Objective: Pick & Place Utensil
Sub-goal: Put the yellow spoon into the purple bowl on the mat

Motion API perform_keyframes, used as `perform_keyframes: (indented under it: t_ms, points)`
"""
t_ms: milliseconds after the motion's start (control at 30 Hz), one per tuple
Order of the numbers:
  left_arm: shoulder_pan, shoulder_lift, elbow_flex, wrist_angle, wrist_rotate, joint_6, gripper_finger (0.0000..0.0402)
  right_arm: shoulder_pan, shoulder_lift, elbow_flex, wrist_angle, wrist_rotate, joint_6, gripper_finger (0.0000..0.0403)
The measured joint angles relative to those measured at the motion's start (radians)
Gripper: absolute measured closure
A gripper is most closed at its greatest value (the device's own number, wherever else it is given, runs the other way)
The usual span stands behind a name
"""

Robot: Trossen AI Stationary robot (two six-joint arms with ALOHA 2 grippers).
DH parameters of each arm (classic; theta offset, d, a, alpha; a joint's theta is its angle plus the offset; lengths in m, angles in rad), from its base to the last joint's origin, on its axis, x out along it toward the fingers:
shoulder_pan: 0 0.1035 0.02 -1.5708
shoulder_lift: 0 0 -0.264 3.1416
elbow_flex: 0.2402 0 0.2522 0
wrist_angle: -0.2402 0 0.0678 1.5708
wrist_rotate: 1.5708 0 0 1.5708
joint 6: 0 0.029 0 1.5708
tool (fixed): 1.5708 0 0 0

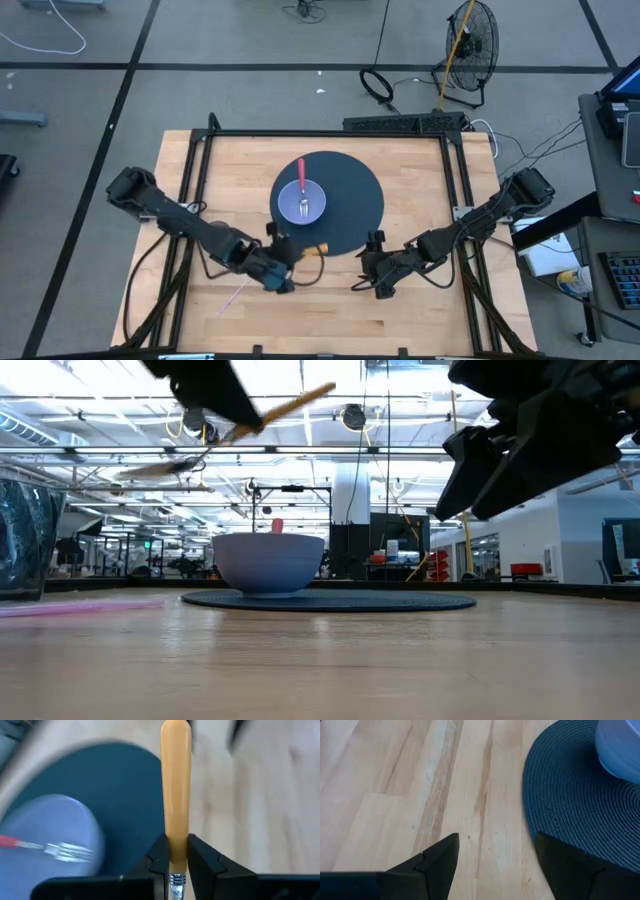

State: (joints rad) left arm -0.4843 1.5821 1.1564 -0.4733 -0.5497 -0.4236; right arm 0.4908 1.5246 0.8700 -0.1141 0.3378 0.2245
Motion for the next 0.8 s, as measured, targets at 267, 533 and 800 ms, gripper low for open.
perform_keyframes:
  t_ms: [267, 533, 800]
  points:
    - [0.041, -0.094, 0.002, 0.025, -0.266, -0.004, 0.0356, 0.0, 0.0, 0.0, 0.036, 0.0, -0.026, 0.0149]
    - [0.117, -0.101, -0.035, 0.165, -0.301, 0.042, 0.0356, 0.002, 0.0, 0.0, 0.094, 0.001, -0.066, 0.0149]
    - [0.22, -0.1, -0.171, 0.49, -0.227, 0.157, 0.0356, 0.002, 0.0, 0.0, 0.101, 0.0, -0.084, 0.0149]
